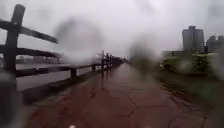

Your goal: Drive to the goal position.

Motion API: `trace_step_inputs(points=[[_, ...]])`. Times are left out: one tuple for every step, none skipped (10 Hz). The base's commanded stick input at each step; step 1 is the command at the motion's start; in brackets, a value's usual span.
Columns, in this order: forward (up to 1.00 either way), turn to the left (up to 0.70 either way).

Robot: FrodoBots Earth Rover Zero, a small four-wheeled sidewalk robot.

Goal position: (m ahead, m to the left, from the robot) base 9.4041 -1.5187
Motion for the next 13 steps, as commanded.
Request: trace_step_inputs(points=[[0.0, 0.0], [0.0, 0.0], [0.0, 0.0], [0.0, 0.0], [0.38, 0.0], [0.96, 0.0], [1.0, 0.0], [1.0, 0.0], [1.0, 0.0], [1.0, 0.0], [1.0, 0.0], [1.0, -0.28], [1.0, -0.4]])
